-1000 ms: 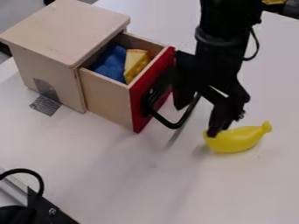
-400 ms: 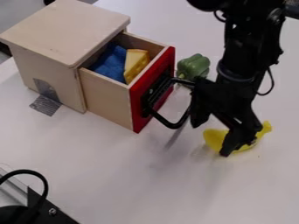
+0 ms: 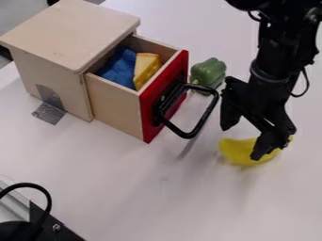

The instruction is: Put the banana on top of the drawer

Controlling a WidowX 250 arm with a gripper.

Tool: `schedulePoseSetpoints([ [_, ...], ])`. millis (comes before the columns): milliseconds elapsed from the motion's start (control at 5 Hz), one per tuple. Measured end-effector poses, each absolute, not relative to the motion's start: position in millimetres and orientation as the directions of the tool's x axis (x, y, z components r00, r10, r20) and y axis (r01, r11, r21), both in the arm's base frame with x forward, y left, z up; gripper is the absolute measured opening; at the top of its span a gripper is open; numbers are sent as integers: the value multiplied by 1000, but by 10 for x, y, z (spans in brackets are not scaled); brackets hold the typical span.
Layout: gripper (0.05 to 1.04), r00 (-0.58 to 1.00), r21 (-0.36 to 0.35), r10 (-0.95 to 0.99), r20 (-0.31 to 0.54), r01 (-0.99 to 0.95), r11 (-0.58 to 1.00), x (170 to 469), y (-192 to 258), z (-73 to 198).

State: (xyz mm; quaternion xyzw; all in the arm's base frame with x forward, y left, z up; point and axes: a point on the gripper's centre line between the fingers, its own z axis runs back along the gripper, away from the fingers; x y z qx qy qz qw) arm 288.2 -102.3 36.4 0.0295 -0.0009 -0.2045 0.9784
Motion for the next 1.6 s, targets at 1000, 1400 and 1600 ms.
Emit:
schedulePoseSetpoints([
  [1000, 603, 912, 35, -396, -109, 402, 915, 3002, -1035, -20],
  [1400, 602, 952, 91, -305, 16, 302, 949, 3344, -821, 708],
  [1600, 602, 977, 84, -207, 52, 202, 976, 3351, -495, 1123],
])
